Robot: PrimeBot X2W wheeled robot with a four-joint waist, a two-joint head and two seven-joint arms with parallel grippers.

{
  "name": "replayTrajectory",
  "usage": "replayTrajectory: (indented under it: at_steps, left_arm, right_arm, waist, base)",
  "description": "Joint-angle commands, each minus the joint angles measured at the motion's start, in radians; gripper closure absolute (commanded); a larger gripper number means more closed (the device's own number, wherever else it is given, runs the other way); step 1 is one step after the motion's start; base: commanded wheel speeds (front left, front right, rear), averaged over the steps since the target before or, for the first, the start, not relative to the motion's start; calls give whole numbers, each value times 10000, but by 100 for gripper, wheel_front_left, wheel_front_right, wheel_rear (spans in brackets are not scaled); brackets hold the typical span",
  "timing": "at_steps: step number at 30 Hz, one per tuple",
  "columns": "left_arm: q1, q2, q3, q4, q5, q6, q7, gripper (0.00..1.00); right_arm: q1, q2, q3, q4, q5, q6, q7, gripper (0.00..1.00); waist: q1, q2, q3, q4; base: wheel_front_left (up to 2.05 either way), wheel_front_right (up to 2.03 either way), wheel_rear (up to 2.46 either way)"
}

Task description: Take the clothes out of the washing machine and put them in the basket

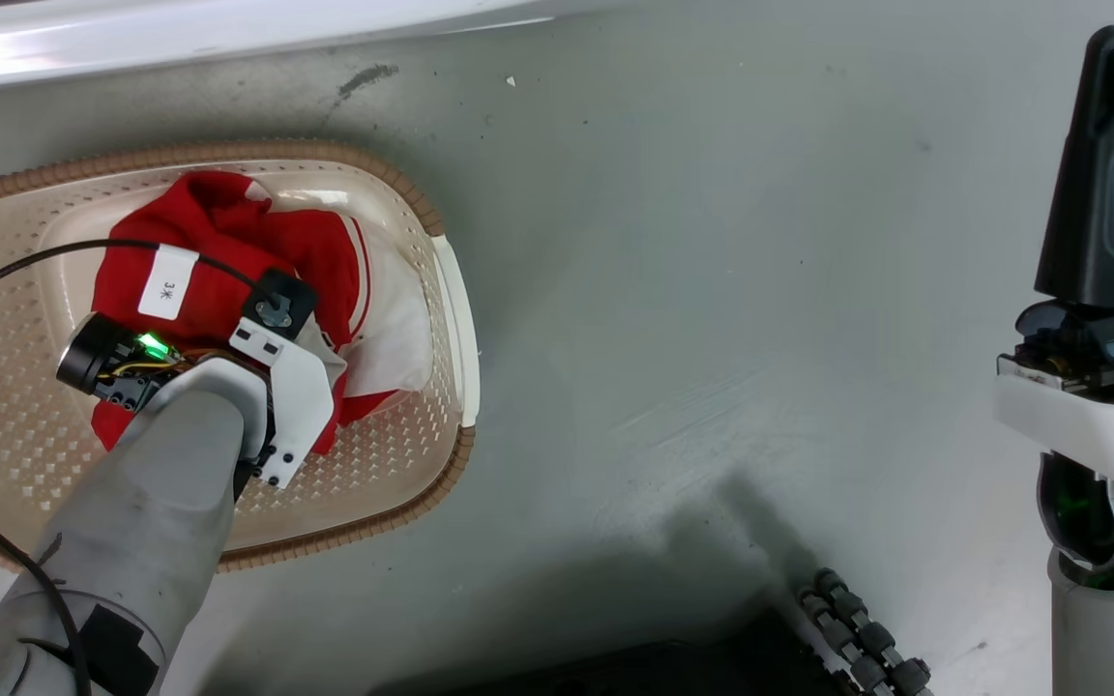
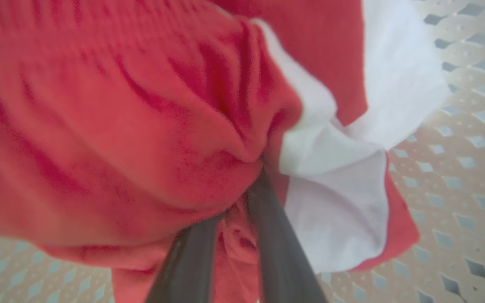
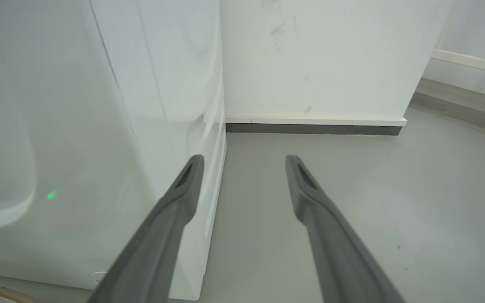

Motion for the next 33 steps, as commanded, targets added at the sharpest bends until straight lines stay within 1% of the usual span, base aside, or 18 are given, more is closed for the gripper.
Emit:
replayTrajectory:
  at_steps: [1,4,7,11,15,24,27,31,33]
  left_arm:
    - [11,-14,-13,21,19,26,-111,0]
    - [230,-115,-50,33,-27,-5,-359,0]
    - [408,-418,-21,15,-137,-54,-892,0]
    - [858,-693,27,37,-293,-31,-1662,0]
    - [1317,-893,8,43,-399,-106,-2124,0]
    - [2314,-1054,148,-87,-655,-34,-2714,0]
    - [2653,-1023,477,-686,-846,147,-2767,0]
    - [3512,-692,1307,-2208,-1066,600,-2754,0]
    - [3946,-597,1760,-3020,-988,829,-2756,0]
  right_arm:
    - [-130,5,44,45,-21,-7,-21,0]
    - [34,5,91,150,-83,-7,-21,0]
    - [272,4,103,324,-227,-7,-21,0]
    - [588,5,77,645,-397,-7,-21,0]
    - [997,1,145,973,-511,-7,-21,0]
    - [1871,2,166,1474,-624,-7,-21,0]
    - [2210,2,141,1585,-696,-7,-21,0]
    - [2713,2,115,1715,-743,-7,-21,0]
    - [2967,2,77,1776,-786,-7,-21,0]
  waist:
    - [-2,0,-159,29]
    - [-2,0,-515,106]
    - [-2,0,-1039,280]
    - [-2,0,-1913,597]
    - [-2,0,-2833,815]
    - [-2,0,-4706,1158]
    - [-2,0,-5344,1307]
    - [-2,0,-6154,1517]
    - [-2,0,-6534,1633]
  base:
    - [0,0,0]
    - [0,0,0]
    - [0,0,0]
    - [0,0,0]
    - [0,0,0]
    - [0,0,0]
    - [0,0,0]
    - [0,0,0]
    - [0,0,0]
